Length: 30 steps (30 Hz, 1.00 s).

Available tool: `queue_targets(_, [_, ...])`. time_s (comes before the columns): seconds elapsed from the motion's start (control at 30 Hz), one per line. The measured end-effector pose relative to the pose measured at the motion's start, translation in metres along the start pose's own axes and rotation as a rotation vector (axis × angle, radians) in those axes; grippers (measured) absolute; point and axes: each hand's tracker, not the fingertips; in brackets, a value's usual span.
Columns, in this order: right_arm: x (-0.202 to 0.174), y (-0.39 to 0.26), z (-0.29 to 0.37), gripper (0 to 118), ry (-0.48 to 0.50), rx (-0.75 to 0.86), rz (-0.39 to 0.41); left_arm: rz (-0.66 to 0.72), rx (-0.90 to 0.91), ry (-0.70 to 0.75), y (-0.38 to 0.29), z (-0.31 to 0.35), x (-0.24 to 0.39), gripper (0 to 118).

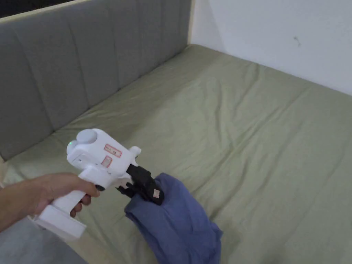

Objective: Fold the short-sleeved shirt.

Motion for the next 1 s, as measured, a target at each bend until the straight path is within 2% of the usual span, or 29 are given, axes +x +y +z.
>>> queue_targets(0.03, [-0.006,-0.003,-0.001,0,0.004,-0.008,-0.011,0.004,0.027,0.059,0.008,0.027,-0.016,17])
queue_targets(0.17, [-0.026,-0.006,-0.013,0,0.011,-0.049,-0.035,0.091,0.083,0.128,0.035,0.106,-0.075,17])
queue_targets(0.33, [-0.041,0.001,-0.029,0,0.051,-0.071,-0.068,0.156,0.094,0.187,0.054,0.145,-0.124,18])
queue_targets(0.37, [-0.043,0.003,-0.030,0,0.048,-0.072,-0.064,0.171,0.092,0.209,0.056,0.148,-0.129,26])
queue_targets(0.4, [-0.046,0.006,-0.030,0,0.045,-0.074,-0.057,0.182,0.083,0.270,0.060,0.150,-0.133,55])
queue_targets(0.47, [-0.047,0.012,-0.030,0,0.063,-0.065,-0.053,0.180,0.065,0.493,0.060,0.157,-0.128,67])
queue_targets(0.53, [-0.050,0.016,-0.028,0,0.053,-0.058,-0.050,0.156,0.002,0.644,0.061,0.169,-0.118,69])
queue_targets(0.6, [-0.052,0.019,-0.021,0,0.059,-0.018,-0.042,0.109,0.003,0.693,0.055,0.187,-0.088,70])
queue_targets(0.7, [-0.050,0.025,-0.005,0,0.081,0.050,-0.082,-0.036,0.031,0.821,0.044,0.212,-0.027,70])
queue_targets(0.83, [-0.049,0.038,0.028,0,0.040,0.168,-0.051,-0.268,0.291,0.854,-0.007,0.220,0.092,74])
queue_targets(0.9, [-0.049,0.047,0.053,0,0.023,0.242,-0.051,-0.381,0.436,0.752,-0.045,0.213,0.151,74])
queue_targets(1.0, [-0.047,0.058,0.100,0,-0.088,0.379,-0.003,-0.541,0.670,0.633,-0.117,0.185,0.226,73])
